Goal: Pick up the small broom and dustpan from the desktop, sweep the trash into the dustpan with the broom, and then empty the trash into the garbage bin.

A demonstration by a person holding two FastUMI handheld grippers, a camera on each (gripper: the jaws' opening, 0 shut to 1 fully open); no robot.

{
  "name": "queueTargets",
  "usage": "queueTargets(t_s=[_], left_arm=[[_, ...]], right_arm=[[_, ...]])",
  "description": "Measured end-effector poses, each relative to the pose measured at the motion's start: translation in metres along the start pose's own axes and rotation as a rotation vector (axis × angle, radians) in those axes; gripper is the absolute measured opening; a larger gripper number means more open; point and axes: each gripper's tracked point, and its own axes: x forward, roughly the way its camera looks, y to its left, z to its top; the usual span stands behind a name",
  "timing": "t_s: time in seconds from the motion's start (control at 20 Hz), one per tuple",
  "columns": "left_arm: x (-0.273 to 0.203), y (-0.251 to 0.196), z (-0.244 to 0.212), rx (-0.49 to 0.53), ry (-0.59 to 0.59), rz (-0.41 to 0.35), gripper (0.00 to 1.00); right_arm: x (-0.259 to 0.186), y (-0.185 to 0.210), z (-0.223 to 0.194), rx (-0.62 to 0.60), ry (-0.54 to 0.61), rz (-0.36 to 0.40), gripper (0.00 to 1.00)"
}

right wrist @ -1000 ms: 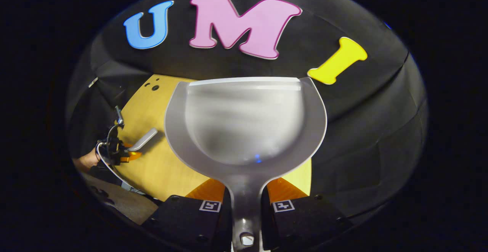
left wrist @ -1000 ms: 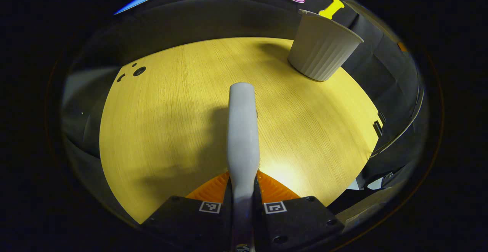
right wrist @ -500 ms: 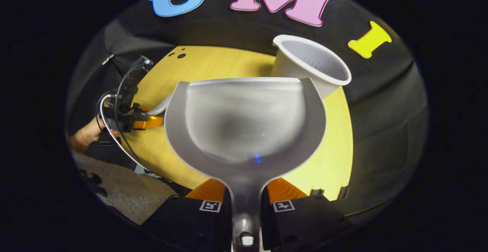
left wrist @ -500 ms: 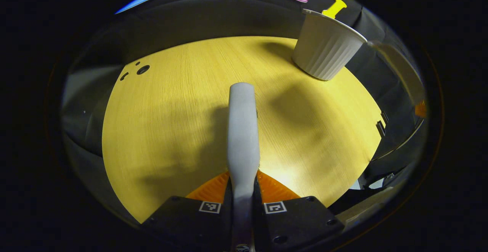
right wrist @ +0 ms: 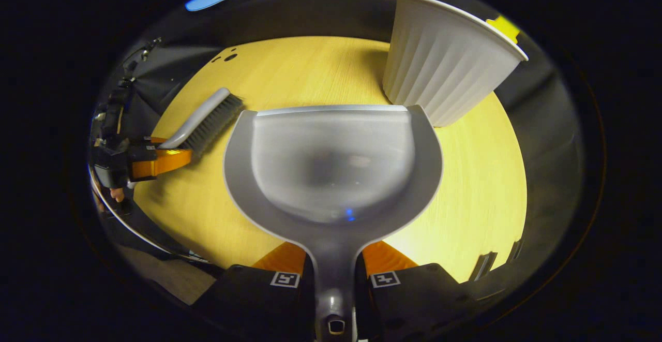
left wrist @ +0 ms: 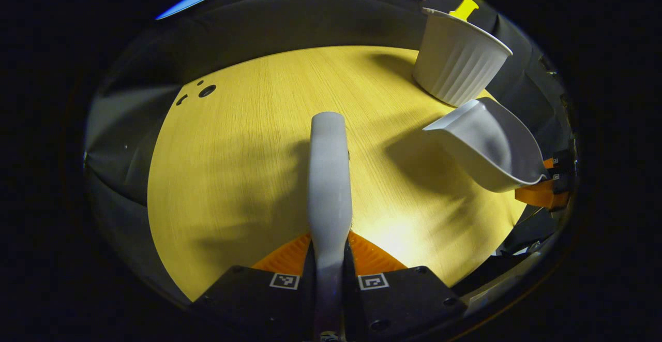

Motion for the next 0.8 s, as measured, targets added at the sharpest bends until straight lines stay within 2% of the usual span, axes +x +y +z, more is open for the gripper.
queueTargets(t_s=[0.2, 0.25, 0.3, 0.35, 0.4, 0.45, 0.5, 0.55, 0.6, 0.65, 0.8], left_arm=[[-0.001, -0.002, -0.002, -0.035, 0.022, 0.035, 0.28], [-0.001, -0.002, -0.003, -0.04, 0.031, 0.043, 0.28], [-0.001, -0.001, -0.003, -0.041, 0.036, 0.052, 0.31], [-0.002, 0.0, -0.003, -0.035, 0.033, 0.062, 0.25], [-0.001, 0.002, -0.003, -0.025, 0.035, 0.071, 0.29], [-0.001, 0.004, -0.004, -0.015, 0.04, 0.079, 0.32], [-0.002, 0.005, -0.005, -0.007, 0.045, 0.086, 0.26], [-0.003, 0.004, -0.005, -0.005, 0.049, 0.091, 0.33], [-0.003, 0.005, -0.004, -0.004, 0.053, 0.097, 0.3], [-0.004, 0.005, -0.002, -0.002, 0.05, 0.102, 0.33], [-0.004, 0.007, -0.001, 0.018, 0.05, 0.117, 0.34]], right_arm=[[0.022, 0.001, -0.002, -0.029, 0.026, 0.01, 0.35], [0.025, 0.003, -0.003, -0.032, 0.03, 0.02, 0.41], [0.028, 0.004, -0.003, -0.035, 0.034, 0.029, 0.35], [0.031, 0.006, -0.003, -0.039, 0.039, 0.036, 0.31], [0.035, 0.007, -0.003, -0.041, 0.044, 0.043, 0.41], [0.037, 0.007, -0.003, -0.041, 0.046, 0.048, 0.36], [0.036, 0.006, -0.003, -0.038, 0.047, 0.048, 0.36], [0.038, 0.007, -0.003, -0.041, 0.052, 0.052, 0.36], [0.039, 0.007, -0.003, -0.041, 0.055, 0.055, 0.31], [0.04, 0.007, -0.004, -0.044, 0.063, 0.061, 0.37], [0.041, 0.01, -0.004, -0.047, 0.063, 0.066, 0.37]])
